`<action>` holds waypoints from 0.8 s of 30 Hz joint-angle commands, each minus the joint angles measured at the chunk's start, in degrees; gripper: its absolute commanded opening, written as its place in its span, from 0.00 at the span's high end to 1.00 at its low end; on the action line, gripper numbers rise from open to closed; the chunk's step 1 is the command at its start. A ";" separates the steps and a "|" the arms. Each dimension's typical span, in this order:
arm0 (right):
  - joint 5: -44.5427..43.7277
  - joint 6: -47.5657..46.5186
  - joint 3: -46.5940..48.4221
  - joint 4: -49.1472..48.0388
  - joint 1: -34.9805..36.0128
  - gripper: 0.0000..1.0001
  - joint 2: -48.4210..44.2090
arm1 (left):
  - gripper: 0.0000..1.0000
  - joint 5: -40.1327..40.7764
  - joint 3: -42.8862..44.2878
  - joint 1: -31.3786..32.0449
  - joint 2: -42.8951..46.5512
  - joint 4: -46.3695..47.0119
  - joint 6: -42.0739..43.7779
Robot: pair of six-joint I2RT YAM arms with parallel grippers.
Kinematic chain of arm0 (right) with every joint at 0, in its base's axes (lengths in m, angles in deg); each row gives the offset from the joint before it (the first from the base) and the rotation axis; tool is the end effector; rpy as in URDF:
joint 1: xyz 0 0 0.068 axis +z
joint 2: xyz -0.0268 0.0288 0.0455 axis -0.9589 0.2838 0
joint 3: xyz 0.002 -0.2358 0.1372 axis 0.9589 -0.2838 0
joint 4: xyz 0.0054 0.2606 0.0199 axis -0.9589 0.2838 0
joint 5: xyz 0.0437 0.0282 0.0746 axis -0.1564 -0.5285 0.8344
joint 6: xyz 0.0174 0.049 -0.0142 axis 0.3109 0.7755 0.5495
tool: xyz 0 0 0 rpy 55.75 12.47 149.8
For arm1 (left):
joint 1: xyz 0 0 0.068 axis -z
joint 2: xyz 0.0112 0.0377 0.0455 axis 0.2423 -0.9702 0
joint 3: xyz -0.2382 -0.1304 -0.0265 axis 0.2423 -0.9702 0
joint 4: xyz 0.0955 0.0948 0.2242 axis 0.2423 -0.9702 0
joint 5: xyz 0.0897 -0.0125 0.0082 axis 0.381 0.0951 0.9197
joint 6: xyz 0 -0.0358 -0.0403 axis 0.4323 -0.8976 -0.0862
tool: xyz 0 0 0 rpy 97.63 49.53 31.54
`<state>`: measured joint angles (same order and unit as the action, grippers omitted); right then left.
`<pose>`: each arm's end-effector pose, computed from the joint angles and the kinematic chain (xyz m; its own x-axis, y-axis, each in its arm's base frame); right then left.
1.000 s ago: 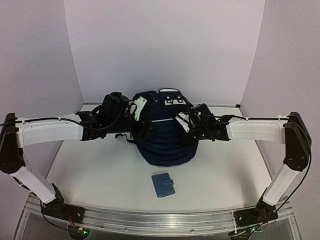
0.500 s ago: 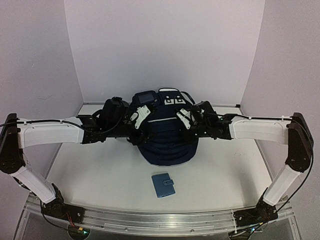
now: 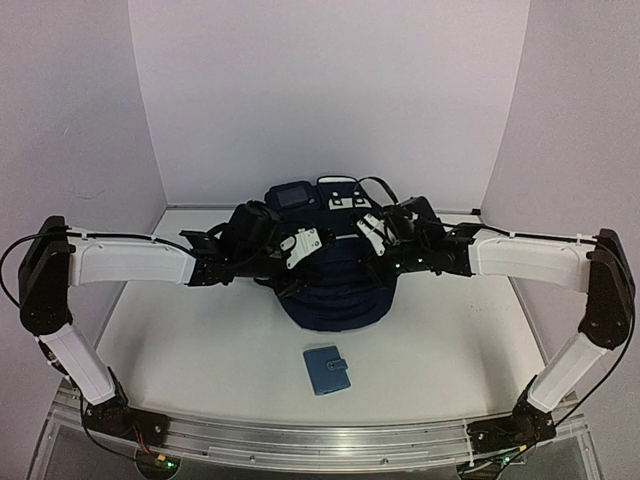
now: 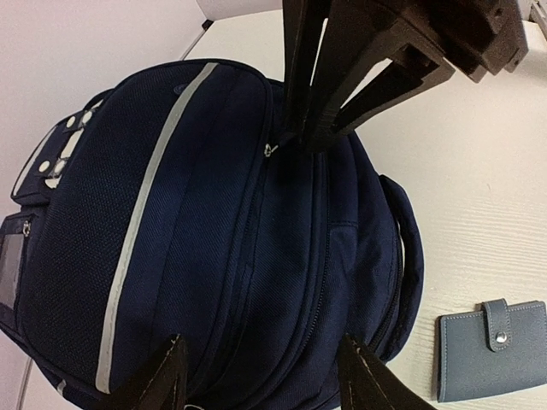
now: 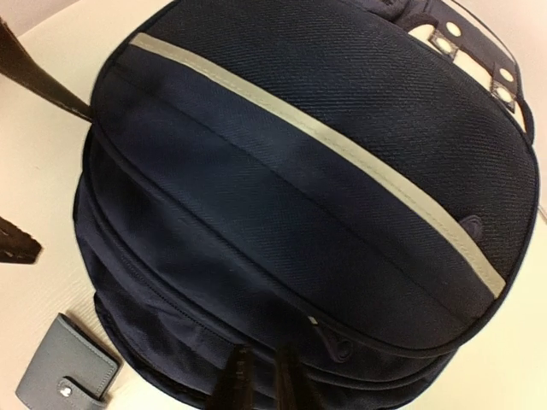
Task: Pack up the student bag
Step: Zip the student bag at the center of the board.
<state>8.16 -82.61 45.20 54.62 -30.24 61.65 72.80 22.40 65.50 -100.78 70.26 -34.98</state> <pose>0.2659 0.2533 0.2582 -0.3052 -0.5379 -0.7858 -0.7903 0.6035 -0.1062 0.2343 -0.2987 0.2517 0.0984 0.6242 -0.7750 0.8775 0.3129 0.3634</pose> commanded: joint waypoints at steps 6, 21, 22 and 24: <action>-2.66 -3.76 -0.95 -2.46 -2.41 0.74 1.35 | 0.40 -0.46 -0.32 0.20 2.50 5.86 0.86; 3.07 -2.07 -2.11 -3.68 -2.41 0.67 3.09 | 0.40 0.24 -1.74 0.21 4.00 7.38 0.36; 3.12 -1.99 -2.00 -3.68 -2.40 0.67 3.28 | 0.40 0.33 -1.76 0.21 3.99 7.41 0.31; 1.33 -1.84 -1.64 -3.68 -2.40 0.72 3.92 | 0.40 0.53 -1.76 0.22 4.11 7.30 0.13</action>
<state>9.07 -85.28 43.76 52.32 -32.72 64.38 72.96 20.79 65.50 -99.99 75.36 -34.32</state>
